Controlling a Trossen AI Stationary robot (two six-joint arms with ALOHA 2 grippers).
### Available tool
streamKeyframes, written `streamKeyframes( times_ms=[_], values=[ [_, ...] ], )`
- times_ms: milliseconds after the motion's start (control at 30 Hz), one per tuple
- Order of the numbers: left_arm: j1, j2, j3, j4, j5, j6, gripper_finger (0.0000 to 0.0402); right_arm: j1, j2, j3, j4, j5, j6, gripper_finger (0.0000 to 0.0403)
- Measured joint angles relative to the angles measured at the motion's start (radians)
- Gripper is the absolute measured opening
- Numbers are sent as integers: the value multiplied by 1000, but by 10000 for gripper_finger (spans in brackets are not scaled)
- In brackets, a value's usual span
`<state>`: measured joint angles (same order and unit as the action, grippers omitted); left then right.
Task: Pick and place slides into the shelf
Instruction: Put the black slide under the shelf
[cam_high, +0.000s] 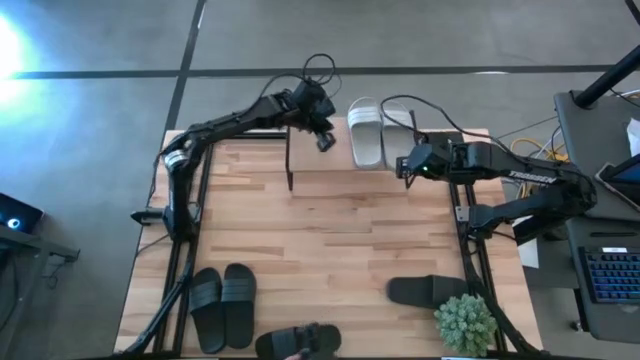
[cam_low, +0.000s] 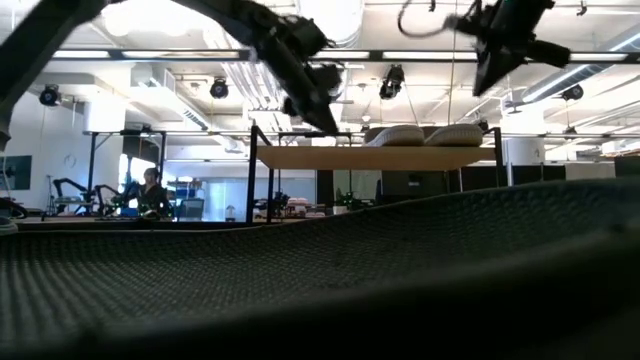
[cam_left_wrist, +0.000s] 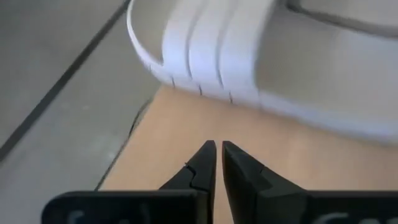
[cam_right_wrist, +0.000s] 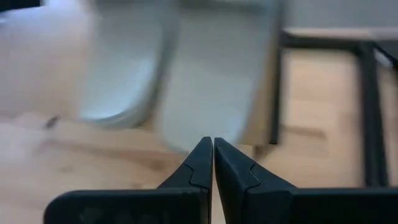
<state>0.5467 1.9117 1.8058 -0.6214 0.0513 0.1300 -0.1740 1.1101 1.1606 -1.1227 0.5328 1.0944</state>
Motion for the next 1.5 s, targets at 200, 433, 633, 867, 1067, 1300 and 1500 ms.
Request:
streamKeyframes(
  times_ms=[200, 433, 633, 867, 1067, 1300, 1500],
  values=[
    [-79, -216, -87, -75, 107, 95, 12, 203, -60, 2, 272, 122, -294, 9],
    [-130, -432, -252, -77, 105, 68, 12, 346, -97, 23, 315, 63, -216, 15],
    [-130, -544, -416, -68, 103, -46, 12, 409, -40, 14, 300, -144, -39, 50],
    [-187, -602, -574, -61, 108, -204, 12, 497, 98, 13, 163, -324, 131, 133],
    [-339, -669, -658, -76, 39, -510, 12, 544, 177, 13, -95, -528, 284, 188],
    [-586, -714, -709, -77, -266, -818, 12, 605, 261, 13, -173, -594, 404, 196],
    [-732, -701, -720, -78, -361, -962, 12, 693, 410, 13, -207, -718, 466, 190]
  ],
)
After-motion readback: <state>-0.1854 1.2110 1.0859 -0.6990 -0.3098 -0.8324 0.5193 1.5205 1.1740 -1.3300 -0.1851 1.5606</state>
